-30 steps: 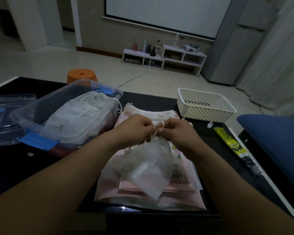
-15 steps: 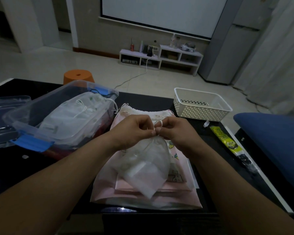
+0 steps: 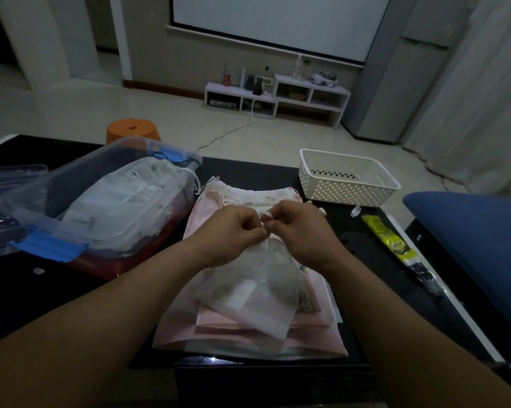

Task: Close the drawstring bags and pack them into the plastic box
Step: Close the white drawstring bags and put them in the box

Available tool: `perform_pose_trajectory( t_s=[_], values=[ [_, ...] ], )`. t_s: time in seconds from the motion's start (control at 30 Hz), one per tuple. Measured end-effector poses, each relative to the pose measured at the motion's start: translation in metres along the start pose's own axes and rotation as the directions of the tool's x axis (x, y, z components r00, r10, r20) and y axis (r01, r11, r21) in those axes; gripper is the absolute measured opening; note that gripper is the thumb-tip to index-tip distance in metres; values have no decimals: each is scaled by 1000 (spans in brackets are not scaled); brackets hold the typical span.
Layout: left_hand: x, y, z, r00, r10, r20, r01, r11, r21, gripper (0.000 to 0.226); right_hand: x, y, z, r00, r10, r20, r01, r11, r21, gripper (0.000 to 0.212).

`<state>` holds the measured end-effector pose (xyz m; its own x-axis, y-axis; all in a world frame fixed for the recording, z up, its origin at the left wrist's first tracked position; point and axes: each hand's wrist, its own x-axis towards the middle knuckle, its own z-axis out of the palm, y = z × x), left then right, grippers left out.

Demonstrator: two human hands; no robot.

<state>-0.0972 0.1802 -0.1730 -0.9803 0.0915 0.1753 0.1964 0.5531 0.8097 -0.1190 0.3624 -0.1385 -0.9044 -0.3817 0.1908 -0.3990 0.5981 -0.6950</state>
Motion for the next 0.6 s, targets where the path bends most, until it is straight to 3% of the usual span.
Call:
perform_pose_trajectory(
  t_s=[0.1, 0.2, 0.47, 0.6],
  values=[
    [-1, -1, 6, 998, 13, -65, -10, 998, 55, 27, -1, -1, 4, 999, -38, -29, 36, 997, -74, 12],
    [-2, -1, 8, 997, 0, -80, 7, 997, 77, 8, -1, -2, 9, 996, -75, -45, 69, 990, -123, 9],
    [1, -3, -2, 998, -40, 55, 42, 998, -38, 29, 0, -1, 11, 994, -89, -66, 81, 990, -118, 12],
    [-3, -1, -11, 991, -40, 132, 54, 993, -107, 22, -1, -4, 10, 996, -72, -45, 68, 995, -79, 8]
  ],
)
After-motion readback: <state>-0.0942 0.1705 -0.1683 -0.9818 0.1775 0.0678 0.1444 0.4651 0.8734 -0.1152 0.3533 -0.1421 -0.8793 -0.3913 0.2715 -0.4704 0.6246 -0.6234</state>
